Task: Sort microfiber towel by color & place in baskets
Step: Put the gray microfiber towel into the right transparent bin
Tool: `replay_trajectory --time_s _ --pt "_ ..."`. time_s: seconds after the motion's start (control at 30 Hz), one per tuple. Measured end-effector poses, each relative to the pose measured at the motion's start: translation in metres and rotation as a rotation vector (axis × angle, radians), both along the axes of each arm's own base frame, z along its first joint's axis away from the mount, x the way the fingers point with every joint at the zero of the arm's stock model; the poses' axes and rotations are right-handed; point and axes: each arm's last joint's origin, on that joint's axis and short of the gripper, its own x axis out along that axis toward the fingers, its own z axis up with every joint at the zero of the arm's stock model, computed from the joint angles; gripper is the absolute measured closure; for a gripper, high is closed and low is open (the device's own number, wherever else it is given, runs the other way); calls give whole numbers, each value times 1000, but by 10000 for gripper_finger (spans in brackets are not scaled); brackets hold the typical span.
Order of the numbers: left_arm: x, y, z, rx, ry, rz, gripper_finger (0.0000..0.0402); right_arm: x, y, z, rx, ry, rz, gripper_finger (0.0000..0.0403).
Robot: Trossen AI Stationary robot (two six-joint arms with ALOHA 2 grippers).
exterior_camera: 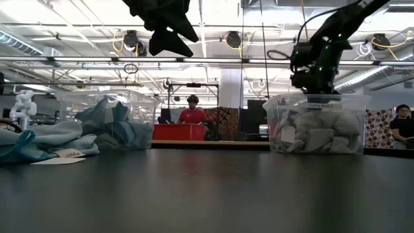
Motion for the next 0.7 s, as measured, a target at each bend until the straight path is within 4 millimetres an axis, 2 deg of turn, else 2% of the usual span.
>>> replay_trajectory --time_s 0.23,0.37,0.5,0.7 --pt "0 0 0 -3 0 5 185 7 -9 -21 71 41 3 399" --pt "0 0 0 -2 0 5 185 9 -10 -24 101 28 15 399" --pt "0 0 0 -2 1 5 185 7 -8 -18 75 21 6 393" --pt "0 0 0 -2 1 5 185 -2 4 8 -5 -48 -11 355"
